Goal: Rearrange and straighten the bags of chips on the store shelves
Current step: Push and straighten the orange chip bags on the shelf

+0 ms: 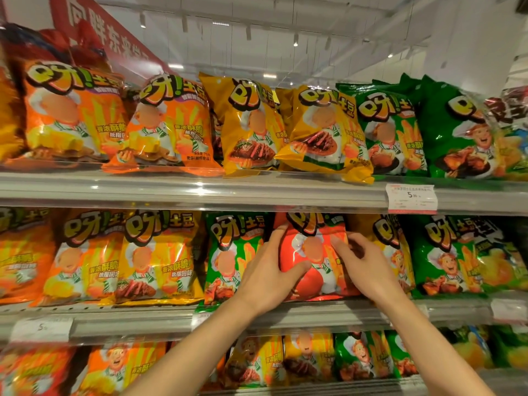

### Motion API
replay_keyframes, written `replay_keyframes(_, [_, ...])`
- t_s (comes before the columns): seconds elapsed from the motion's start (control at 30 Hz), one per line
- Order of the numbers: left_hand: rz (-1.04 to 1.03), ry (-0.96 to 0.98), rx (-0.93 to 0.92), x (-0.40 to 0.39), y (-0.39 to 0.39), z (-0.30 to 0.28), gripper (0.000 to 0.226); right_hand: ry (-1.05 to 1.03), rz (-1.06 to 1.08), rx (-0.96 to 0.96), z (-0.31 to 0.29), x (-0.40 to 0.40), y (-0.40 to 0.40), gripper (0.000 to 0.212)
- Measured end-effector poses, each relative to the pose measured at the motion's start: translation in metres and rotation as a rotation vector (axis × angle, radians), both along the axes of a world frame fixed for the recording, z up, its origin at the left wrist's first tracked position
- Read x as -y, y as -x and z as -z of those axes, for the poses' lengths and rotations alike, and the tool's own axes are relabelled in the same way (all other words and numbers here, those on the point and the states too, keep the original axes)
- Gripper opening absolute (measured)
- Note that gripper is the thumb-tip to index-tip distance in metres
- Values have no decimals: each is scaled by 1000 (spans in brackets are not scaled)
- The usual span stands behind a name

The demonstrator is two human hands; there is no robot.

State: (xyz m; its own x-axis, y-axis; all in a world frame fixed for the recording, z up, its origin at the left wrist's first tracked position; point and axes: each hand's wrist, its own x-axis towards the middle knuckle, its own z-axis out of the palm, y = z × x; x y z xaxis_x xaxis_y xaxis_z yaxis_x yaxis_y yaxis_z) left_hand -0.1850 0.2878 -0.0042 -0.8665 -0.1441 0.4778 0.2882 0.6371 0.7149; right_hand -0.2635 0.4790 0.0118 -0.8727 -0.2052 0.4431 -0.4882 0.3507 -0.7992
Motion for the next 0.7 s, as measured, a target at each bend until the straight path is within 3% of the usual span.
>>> replay_keyframes(0.3, [129,-207,59,54,-55,-7,61,71,-157,100,-5,26,-42,54])
replay_keyframes(0.43, [147,-269,71,90,-78,-6,59,86,-181,81,-3,63,-66,48])
replay_keyframes(0.7, [14,-296,14,181,-133,4,65,77,-245,39,-5,167,-105,62])
